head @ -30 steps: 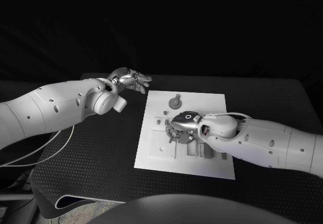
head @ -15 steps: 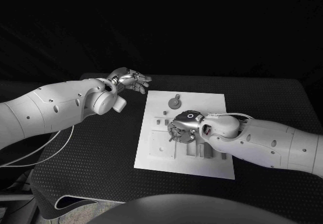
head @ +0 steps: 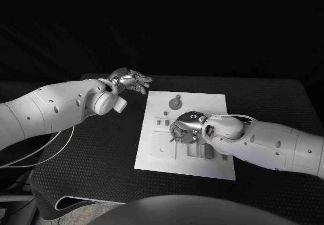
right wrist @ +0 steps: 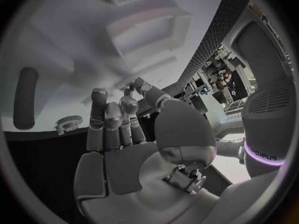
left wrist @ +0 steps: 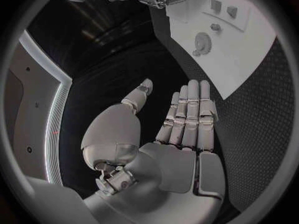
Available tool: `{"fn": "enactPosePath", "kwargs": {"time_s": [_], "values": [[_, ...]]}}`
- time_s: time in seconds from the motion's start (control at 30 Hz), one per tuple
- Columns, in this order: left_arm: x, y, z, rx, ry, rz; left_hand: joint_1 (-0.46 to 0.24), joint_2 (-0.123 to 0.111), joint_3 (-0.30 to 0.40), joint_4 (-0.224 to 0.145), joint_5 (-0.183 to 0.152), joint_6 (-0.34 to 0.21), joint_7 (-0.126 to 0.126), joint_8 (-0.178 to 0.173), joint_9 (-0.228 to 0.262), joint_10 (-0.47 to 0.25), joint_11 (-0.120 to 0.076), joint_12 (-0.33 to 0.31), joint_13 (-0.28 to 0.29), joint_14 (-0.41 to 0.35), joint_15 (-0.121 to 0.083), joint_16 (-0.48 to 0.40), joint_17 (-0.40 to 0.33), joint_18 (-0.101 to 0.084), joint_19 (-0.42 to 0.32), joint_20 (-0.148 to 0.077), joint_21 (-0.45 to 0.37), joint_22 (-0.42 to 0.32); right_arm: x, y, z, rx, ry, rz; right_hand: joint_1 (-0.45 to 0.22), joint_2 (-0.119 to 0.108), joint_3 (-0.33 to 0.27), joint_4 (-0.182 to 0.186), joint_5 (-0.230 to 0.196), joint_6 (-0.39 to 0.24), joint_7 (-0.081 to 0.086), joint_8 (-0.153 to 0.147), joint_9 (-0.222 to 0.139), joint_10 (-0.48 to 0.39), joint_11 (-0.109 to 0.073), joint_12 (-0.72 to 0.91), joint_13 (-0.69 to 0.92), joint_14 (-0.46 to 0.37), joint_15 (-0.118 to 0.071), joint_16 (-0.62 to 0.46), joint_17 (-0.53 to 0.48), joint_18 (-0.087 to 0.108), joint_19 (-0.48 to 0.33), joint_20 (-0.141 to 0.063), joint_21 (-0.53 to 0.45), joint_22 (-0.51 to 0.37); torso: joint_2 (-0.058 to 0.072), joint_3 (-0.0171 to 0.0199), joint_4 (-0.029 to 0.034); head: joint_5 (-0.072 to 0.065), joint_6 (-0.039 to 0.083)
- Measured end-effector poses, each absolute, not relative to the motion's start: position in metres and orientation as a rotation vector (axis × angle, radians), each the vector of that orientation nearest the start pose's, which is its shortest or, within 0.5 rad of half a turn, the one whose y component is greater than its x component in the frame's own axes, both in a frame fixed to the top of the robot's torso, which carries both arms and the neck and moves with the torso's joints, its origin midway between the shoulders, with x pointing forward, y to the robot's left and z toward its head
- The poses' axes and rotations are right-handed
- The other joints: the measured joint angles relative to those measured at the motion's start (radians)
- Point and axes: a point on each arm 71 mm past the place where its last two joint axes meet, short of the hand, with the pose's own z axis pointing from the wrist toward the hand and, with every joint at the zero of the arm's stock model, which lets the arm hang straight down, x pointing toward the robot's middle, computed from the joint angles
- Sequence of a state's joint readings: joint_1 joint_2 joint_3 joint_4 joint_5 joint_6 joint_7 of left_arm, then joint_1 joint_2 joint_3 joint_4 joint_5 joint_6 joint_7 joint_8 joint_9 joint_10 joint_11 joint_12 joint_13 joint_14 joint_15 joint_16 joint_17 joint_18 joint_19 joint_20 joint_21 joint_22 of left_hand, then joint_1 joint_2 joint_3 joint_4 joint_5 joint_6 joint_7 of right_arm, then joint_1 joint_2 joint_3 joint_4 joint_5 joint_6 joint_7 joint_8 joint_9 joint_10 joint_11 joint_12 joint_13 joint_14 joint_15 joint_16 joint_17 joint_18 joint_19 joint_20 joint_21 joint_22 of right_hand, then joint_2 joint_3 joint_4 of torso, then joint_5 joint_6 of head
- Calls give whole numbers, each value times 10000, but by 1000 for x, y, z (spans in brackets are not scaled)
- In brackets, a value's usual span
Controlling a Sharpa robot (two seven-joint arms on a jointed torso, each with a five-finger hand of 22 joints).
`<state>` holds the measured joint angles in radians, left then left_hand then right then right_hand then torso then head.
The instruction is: Assemble the parts on the task board
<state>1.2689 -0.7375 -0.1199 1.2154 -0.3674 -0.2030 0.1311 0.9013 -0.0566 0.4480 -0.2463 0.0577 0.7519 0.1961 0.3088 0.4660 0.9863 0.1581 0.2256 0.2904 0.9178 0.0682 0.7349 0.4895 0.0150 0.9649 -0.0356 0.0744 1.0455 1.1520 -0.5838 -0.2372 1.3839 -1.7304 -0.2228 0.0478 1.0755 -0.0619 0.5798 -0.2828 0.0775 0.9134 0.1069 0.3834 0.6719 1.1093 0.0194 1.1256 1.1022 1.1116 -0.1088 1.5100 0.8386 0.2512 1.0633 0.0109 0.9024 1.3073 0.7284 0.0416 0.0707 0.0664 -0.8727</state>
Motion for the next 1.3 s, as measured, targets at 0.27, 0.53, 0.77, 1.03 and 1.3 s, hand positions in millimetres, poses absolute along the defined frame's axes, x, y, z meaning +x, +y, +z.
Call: {"fn": "enactPosePath", "kwargs": {"time_s": [0.27,0.53,0.77,1.03,1.3], "values": [[542,244,-200,-8339,17259,-11280,0,0,0,0,0,0,0,0,0,0,0,0,-1,0,0,0,9,0,0,0,0,1,439,-102,-276,-7190,17704,7675,-42,42,0,0,0,11,-10,35,41,0,0,0,-20,16,-11,0,0,26,17,-14,0,0,0,0,-8,19,0],[541,244,-200,-8340,17270,-11284,0,0,0,0,0,0,0,0,1,1,-1,0,0,0,0,0,9,0,0,0,0,-8,437,-98,-272,-7229,17592,7734,-41,42,10,-10,0,12,-12,35,70,1,-1,39,-37,37,1,0,-10,26,17,-14,-1,0,4,-5,-11,12,0],[541,245,-201,-8350,17276,-11268,0,0,0,0,0,0,0,0,-8,1,0,0,7,0,0,0,19,0,0,0,0,-8,432,-92,-269,-7361,17469,7870,-41,42,28,-28,0,13,-13,35,80,2,-2,39,-45,54,16,0,-10,21,16,-13,-1,0,6,-4,-2,16,0],[541,246,-201,-8365,17292,-11255,0,0,0,0,0,0,0,0,-8,1,-1,1,6,0,0,0,28,0,0,0,0,-7,442,-100,-269,-7336,17645,7261,-201,-253,138,0,0,13,-13,-422,-30,2,-2,-164,-351,35,-7,-106,-104,-22,-132,69,-101,0,6,-12,-1,16,0],[541,245,-201,-8369,17320,-11256,0,0,0,0,0,0,0,0,-7,1,-1,0,5,0,0,0,28,0,0,0,0,-15,447,-98,-272,-7421,17723,7025,158,-647,198,5,0,-37,36,-1302,-582,1,-1,-1341,-1559,-379,271,-262,-180,-23,-547,253,-270,8,7,-8,-12,-8,0]]}}
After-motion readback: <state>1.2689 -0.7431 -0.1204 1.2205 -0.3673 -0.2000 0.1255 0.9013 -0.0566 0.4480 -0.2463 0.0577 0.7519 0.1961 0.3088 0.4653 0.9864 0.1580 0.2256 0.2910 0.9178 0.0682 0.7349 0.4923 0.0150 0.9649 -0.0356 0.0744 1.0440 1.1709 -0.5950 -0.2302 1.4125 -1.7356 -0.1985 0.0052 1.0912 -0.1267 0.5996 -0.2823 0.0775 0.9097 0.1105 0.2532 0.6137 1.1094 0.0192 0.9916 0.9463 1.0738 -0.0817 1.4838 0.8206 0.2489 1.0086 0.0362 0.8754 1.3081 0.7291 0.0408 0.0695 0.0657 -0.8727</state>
